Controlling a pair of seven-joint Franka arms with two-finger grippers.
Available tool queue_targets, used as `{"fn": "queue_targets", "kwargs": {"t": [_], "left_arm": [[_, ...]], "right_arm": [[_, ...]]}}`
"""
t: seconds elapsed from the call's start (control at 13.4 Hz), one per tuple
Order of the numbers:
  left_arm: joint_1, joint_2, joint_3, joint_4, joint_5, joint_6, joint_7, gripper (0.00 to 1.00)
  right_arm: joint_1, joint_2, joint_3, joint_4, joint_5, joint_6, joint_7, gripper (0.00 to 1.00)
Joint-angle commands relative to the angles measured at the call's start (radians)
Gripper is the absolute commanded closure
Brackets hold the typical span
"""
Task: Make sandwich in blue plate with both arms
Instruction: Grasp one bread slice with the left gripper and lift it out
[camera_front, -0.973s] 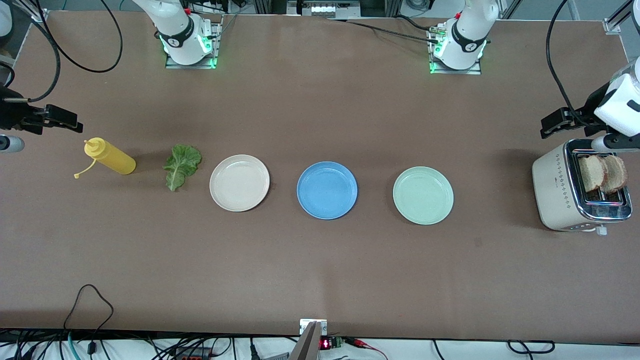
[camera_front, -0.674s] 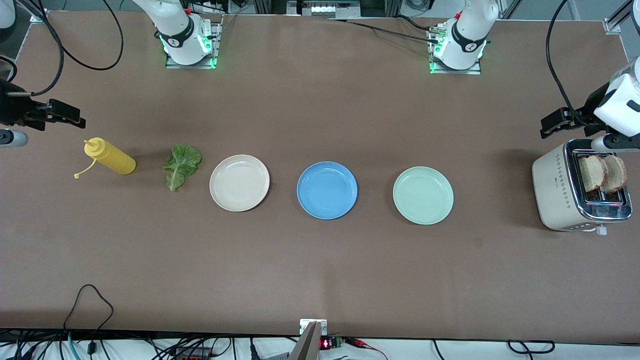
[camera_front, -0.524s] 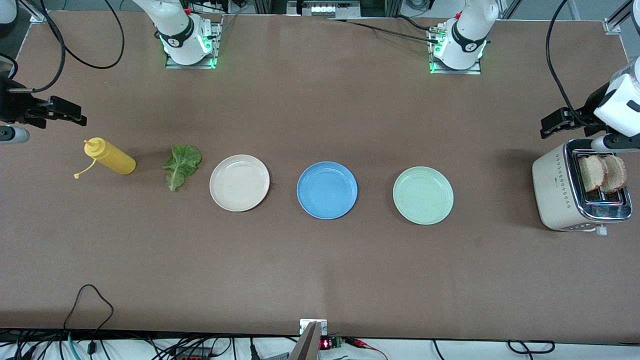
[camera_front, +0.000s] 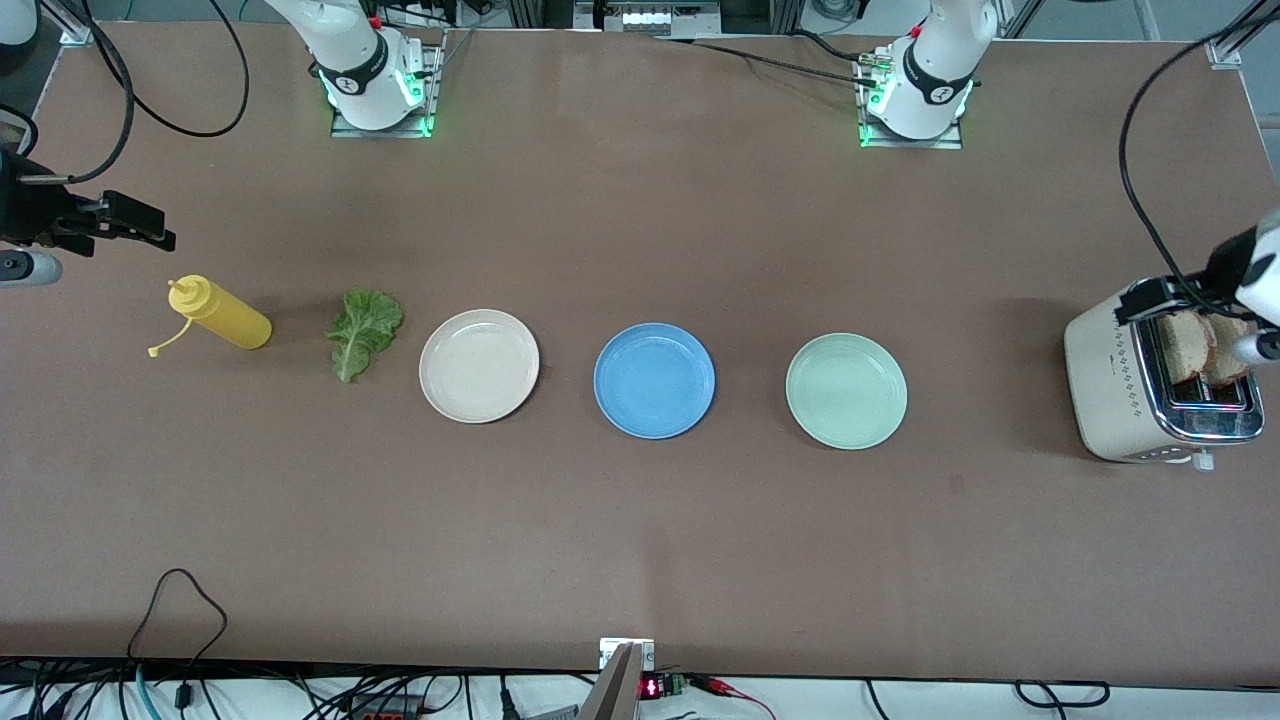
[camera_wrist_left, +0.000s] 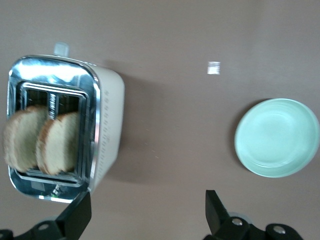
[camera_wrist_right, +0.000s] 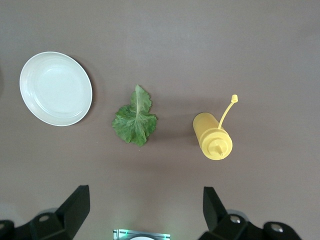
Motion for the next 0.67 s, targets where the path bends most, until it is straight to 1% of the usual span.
{"fn": "queue_targets", "kwargs": {"t": [0.0,0.15,0.3,0.37,0.45,0.6], "left_arm": [[0.089,0.066,-0.003,0.008,-0.013,0.083,0.185,0.0],[0.134,0.112,-0.003,0.008,-0.01,0.135,0.255,0.0],[0.184,0.147,-0.003,0.008,-0.01,0.145,0.325,0.0],[0.204,0.154,-0.003,0.007,-0.011,0.158,0.353,0.02],[0.215,0.166,-0.003,0.003,-0.011,0.166,0.361,0.08],[0.226,0.183,-0.003,-0.007,-0.011,0.166,0.359,0.09]], "right_arm": [[-0.001,-0.018,0.004,-0.019,0.005,0.015,0.001,0.0],[-0.001,-0.017,0.004,-0.019,0.003,0.018,-0.002,0.0],[0.003,-0.017,0.004,-0.019,0.002,0.02,-0.005,0.0],[0.007,-0.017,0.004,-0.02,0.0,0.017,-0.005,0.0],[0.008,-0.017,0.005,-0.02,-0.005,0.02,-0.007,0.0],[0.014,-0.017,0.005,-0.02,-0.011,0.018,-0.005,0.0]]}}
